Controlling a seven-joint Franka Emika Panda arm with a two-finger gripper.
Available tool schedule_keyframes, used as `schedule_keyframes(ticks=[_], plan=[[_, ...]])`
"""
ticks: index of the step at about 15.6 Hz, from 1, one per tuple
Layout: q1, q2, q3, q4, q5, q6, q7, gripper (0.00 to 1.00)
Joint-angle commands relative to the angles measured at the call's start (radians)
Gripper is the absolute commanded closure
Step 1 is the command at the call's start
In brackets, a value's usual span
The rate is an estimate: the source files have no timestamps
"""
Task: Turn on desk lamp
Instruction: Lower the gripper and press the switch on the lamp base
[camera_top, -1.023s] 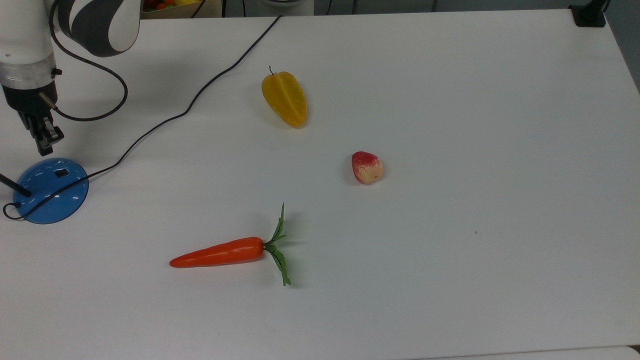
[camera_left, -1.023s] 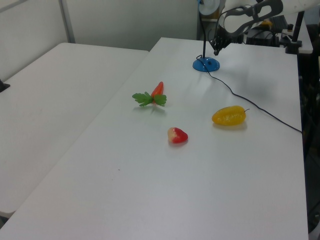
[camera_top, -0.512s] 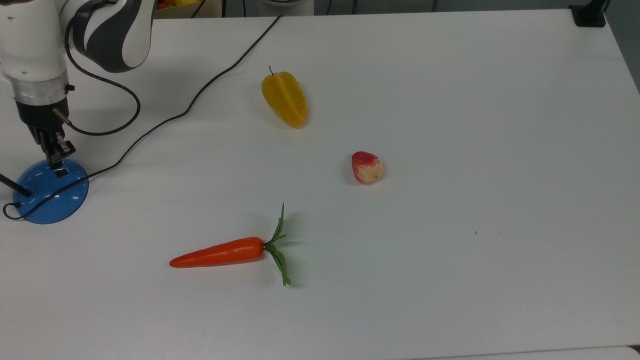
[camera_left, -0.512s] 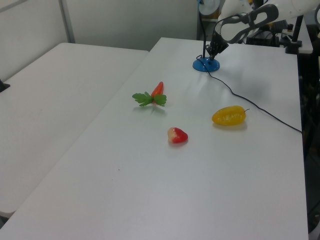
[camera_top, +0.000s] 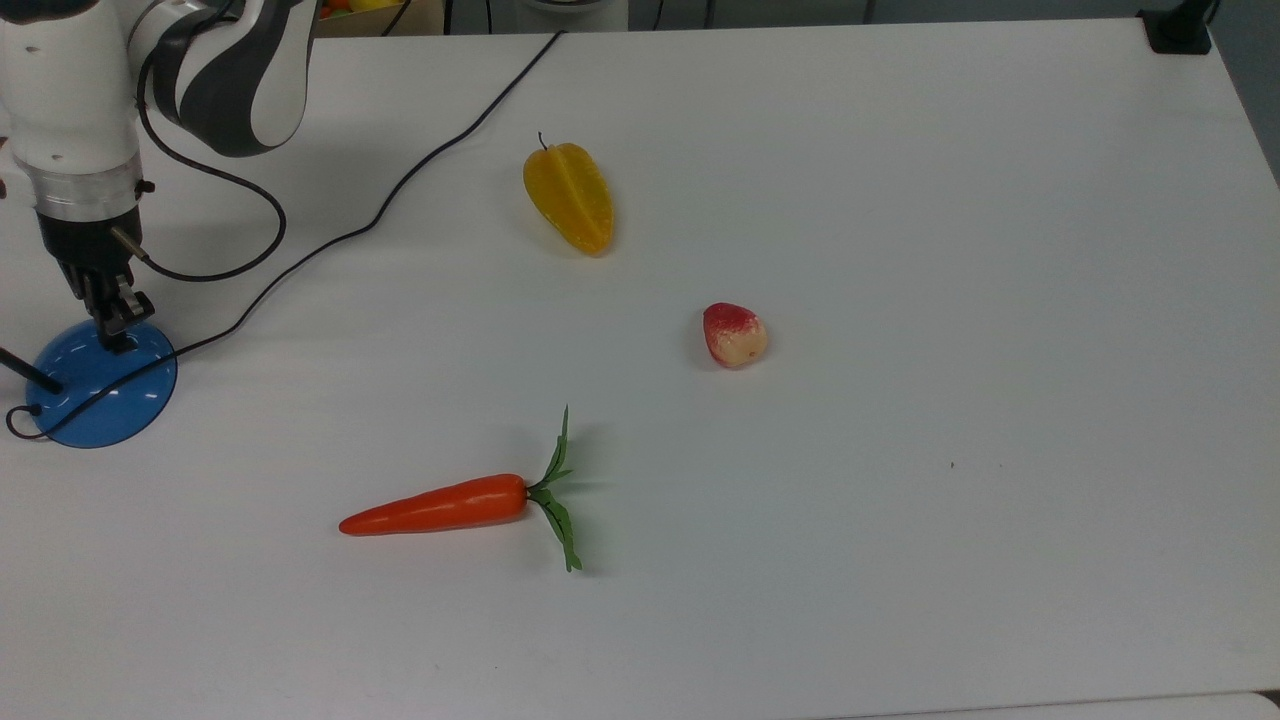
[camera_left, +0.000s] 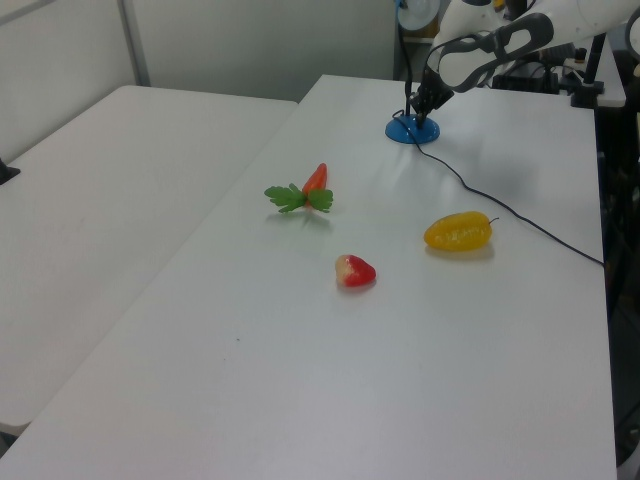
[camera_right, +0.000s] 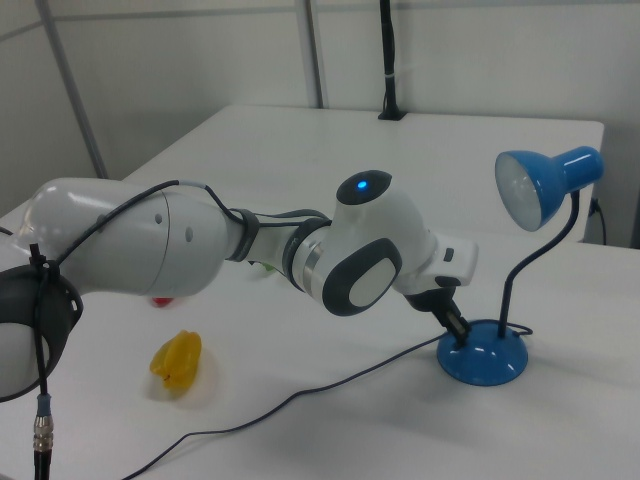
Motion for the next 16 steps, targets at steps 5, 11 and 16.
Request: schedule_keyframes(ticks=[5,11,16], plan=[[0.020,0.035,-0.005,0.017,-0.002,0.057,0.013,1.00],[0.020,0.041,-0.005,0.017,-0.002,0.059,0.011,1.00],[0.018,0.053,-0.005,0.032,-0.002,0.059,0.013,1.00]])
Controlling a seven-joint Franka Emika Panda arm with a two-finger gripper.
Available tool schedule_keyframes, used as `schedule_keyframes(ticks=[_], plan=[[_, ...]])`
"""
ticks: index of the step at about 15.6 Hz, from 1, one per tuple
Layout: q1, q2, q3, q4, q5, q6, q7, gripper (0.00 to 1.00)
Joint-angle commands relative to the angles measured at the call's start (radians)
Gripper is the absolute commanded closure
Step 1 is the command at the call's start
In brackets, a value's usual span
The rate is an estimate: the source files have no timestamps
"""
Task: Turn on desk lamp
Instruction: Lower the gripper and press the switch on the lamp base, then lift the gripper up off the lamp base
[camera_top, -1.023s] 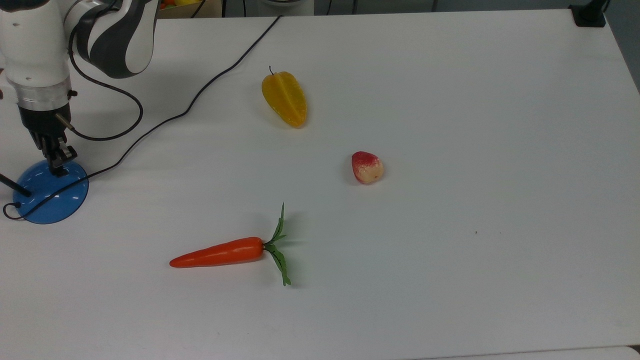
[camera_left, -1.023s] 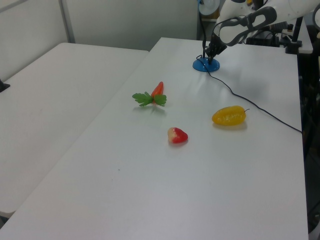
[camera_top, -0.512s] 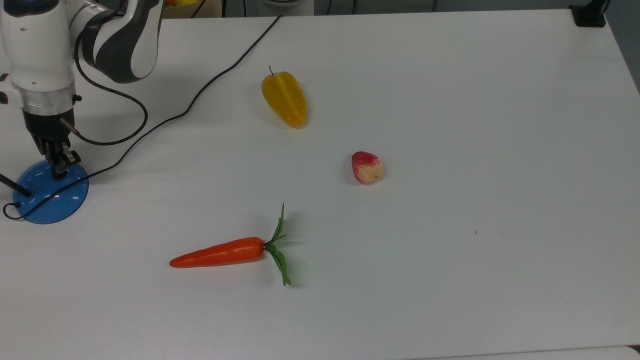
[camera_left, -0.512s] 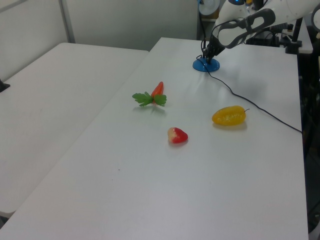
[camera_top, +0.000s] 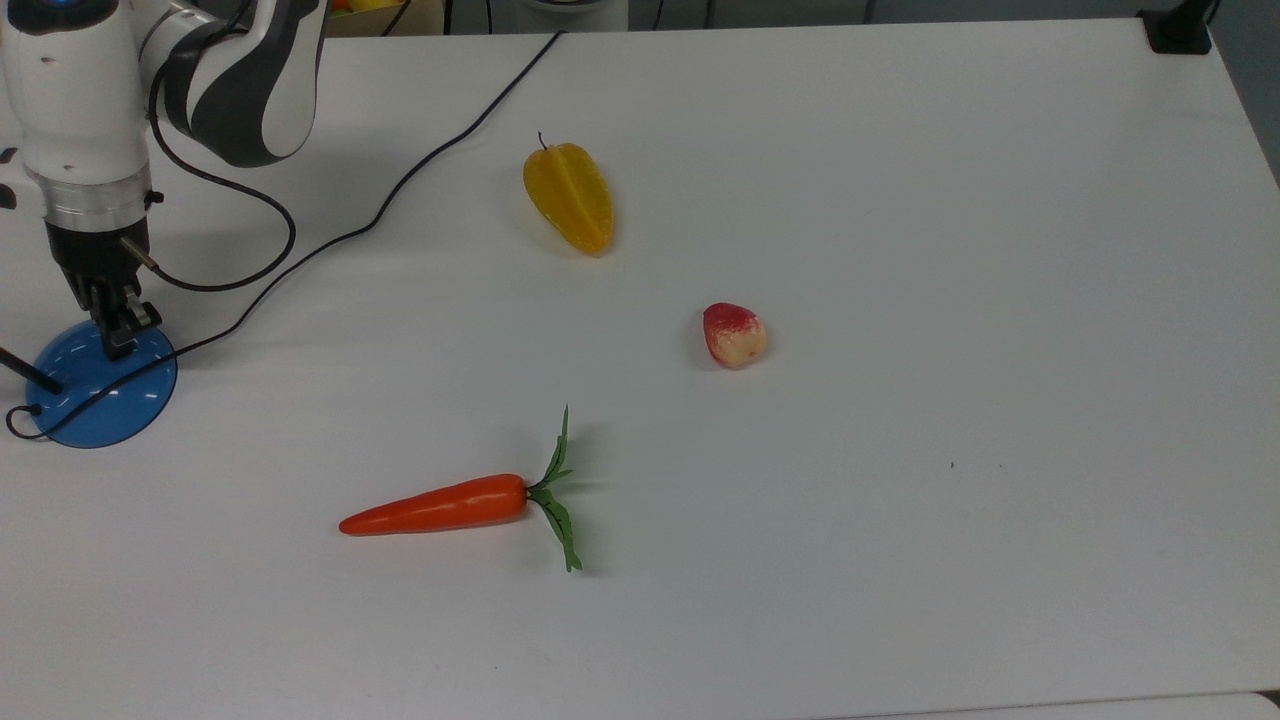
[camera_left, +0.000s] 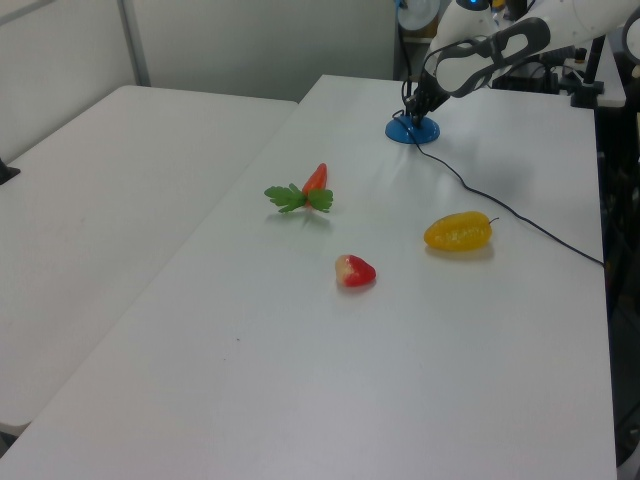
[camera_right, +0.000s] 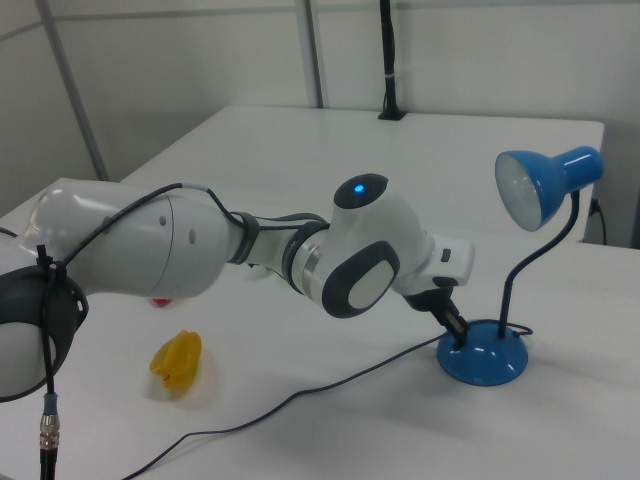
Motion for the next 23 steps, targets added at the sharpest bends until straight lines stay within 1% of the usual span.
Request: schedule_keyframes(ticks=[1,11,13,16,19,23], plan=[[0.008,0.037,-0.006,0.027,-0.002,0.029,0.011,1.00],[0.011,0.037,-0.006,0.027,-0.002,0.029,0.011,1.00],[0.018,0.017,-0.006,0.027,0.004,0.025,0.011,1.00],[0.033,-0.053,-0.006,0.014,0.007,-0.003,0.011,1.00],[0.062,-0.121,-0.006,0.015,0.001,-0.156,0.005,1.00],[0.131,-0.213,-0.006,0.012,-0.002,-0.358,-0.004,1.00]])
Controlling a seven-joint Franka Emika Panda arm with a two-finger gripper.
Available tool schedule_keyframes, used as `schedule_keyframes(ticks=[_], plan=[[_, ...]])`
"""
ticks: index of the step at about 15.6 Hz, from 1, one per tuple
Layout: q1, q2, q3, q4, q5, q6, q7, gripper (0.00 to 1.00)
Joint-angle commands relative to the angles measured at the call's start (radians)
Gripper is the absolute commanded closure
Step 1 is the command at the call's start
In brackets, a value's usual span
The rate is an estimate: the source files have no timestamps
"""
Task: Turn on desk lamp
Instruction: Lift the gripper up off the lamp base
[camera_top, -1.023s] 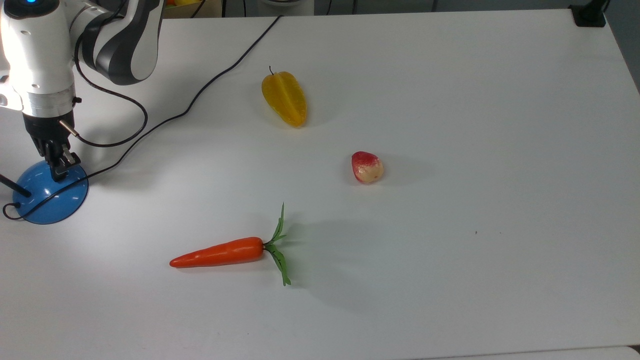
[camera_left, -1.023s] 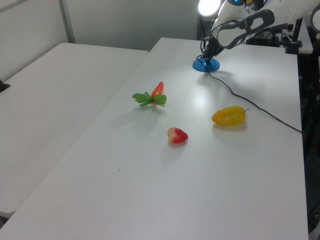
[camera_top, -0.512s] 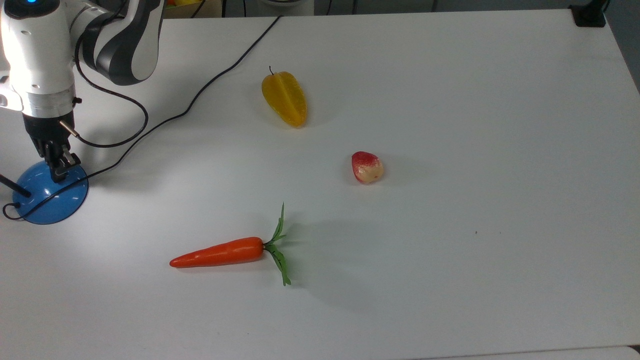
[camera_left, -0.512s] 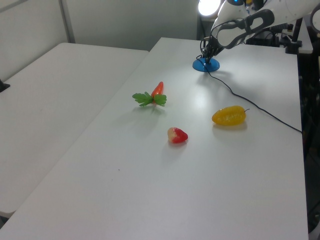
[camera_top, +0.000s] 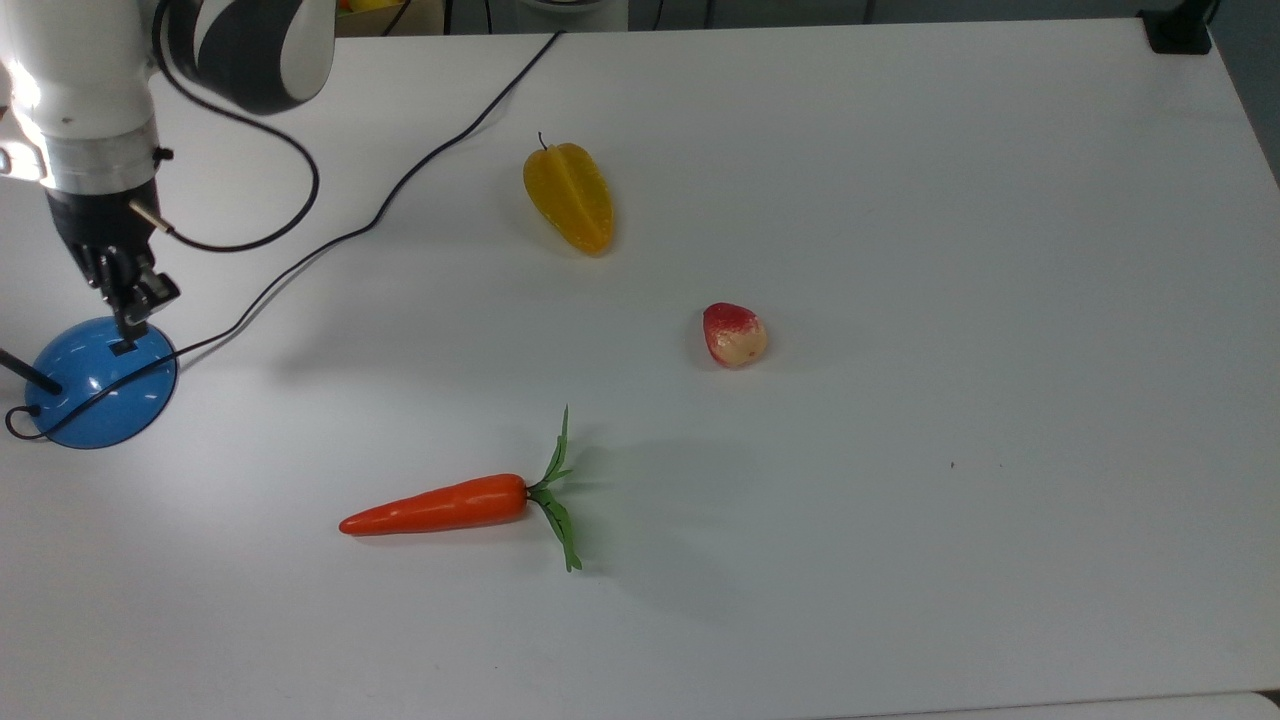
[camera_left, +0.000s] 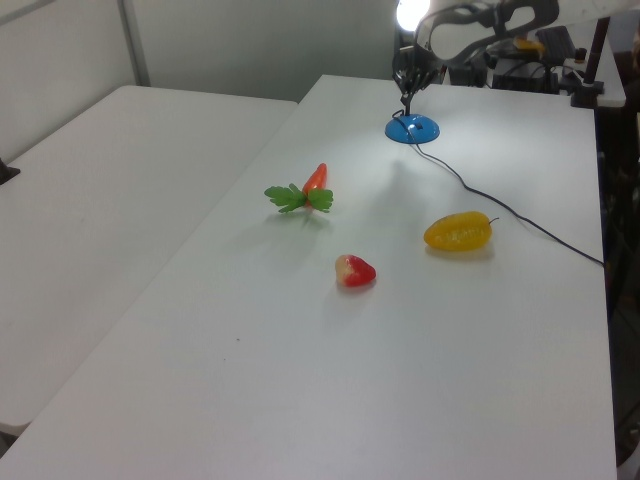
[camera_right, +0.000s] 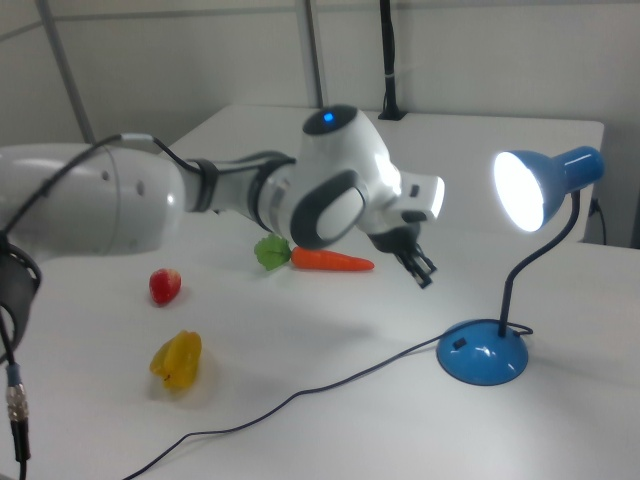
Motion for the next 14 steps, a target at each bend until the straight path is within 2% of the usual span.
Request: schedule_keyframes(ticks=[1,6,10,11,12,13,14], plan=[[0.074,-0.121,-0.007,-0.031,-0.002,-0.206,-0.019,1.00],[0.189,-0.224,-0.004,-0.043,0.000,-0.508,-0.090,1.00],[0.258,-0.293,-0.002,-0.057,0.014,-0.700,-0.231,0.98],[0.274,-0.309,-0.002,-0.057,0.015,-0.744,-0.248,0.92],[0.289,-0.329,-0.002,-0.065,0.015,-0.777,-0.256,0.80],[0.303,-0.352,-0.002,-0.079,0.017,-0.791,-0.257,0.64],[0.317,-0.374,-0.002,-0.095,0.017,-0.791,-0.257,0.30]])
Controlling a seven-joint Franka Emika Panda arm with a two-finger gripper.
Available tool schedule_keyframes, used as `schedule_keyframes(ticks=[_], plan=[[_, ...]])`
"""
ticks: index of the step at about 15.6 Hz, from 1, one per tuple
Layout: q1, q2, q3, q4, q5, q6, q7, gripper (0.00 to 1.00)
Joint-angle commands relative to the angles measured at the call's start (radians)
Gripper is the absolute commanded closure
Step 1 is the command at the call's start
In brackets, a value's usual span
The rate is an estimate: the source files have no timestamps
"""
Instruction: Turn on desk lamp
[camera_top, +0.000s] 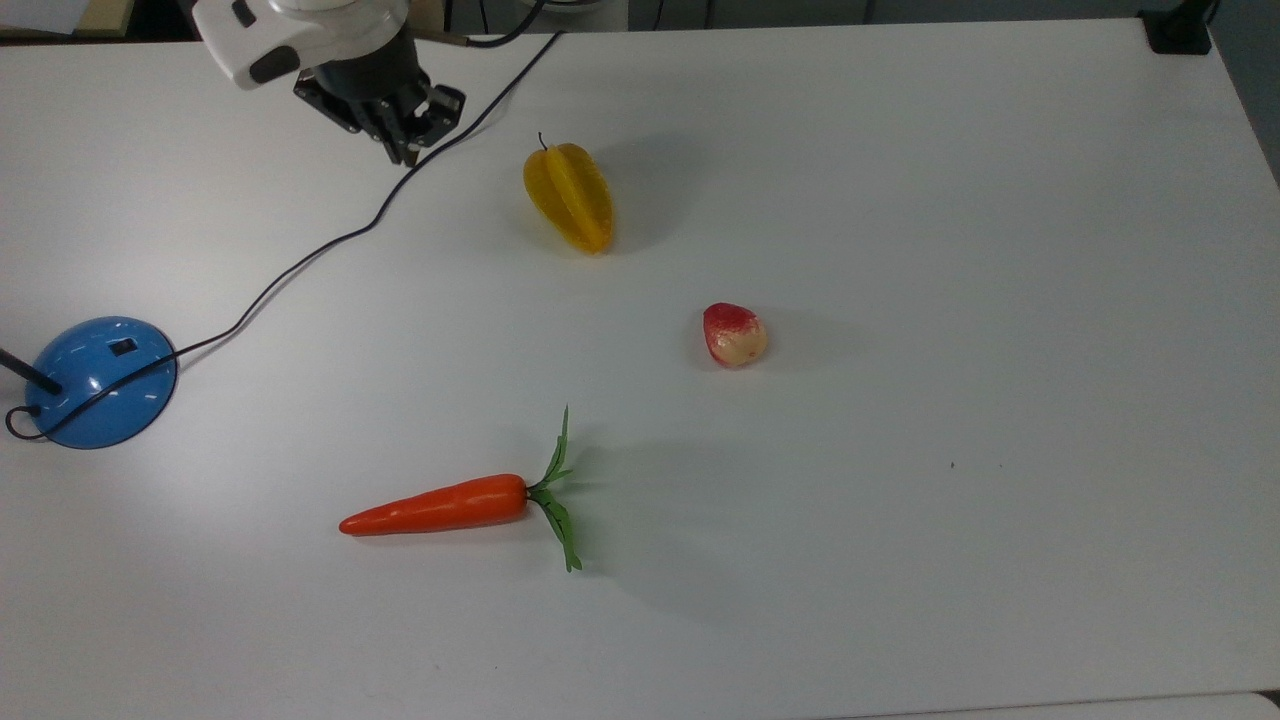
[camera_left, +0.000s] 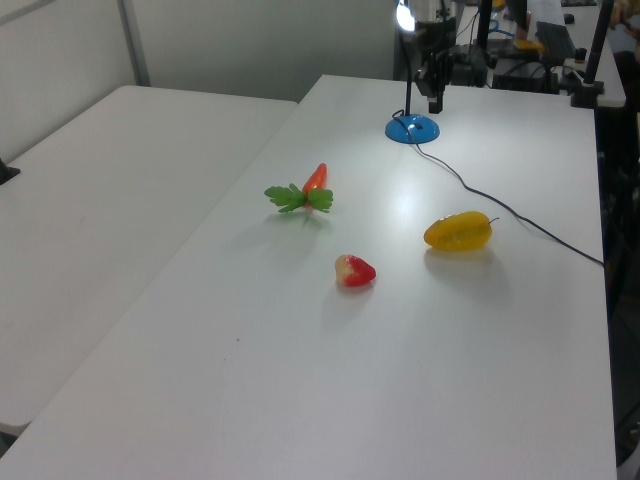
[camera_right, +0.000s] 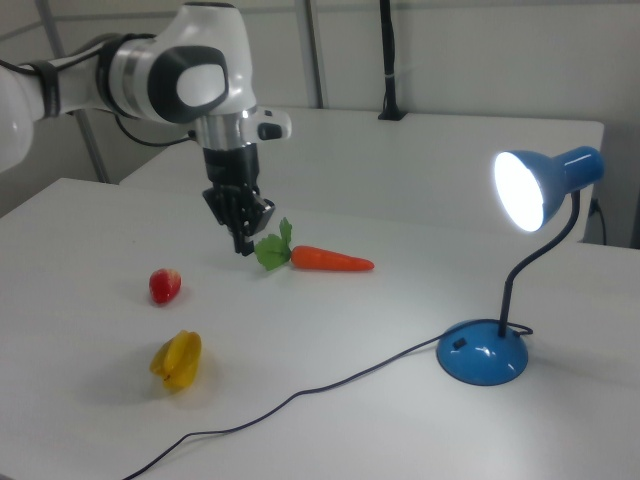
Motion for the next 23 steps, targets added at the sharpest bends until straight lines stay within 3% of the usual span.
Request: schedule_keyframes(ticks=[1,5,11,23], plan=[[0.057,-0.115,-0.008,-0.097,0.017,-0.031,-0.036,0.00],[0.066,-0.199,-0.008,-0.121,0.072,-0.072,-0.044,0.00],[0.051,-0.291,-0.014,-0.176,0.071,-0.087,-0.047,0.00],[0.000,-0.281,-0.020,-0.144,0.060,-0.097,-0.058,0.00]])
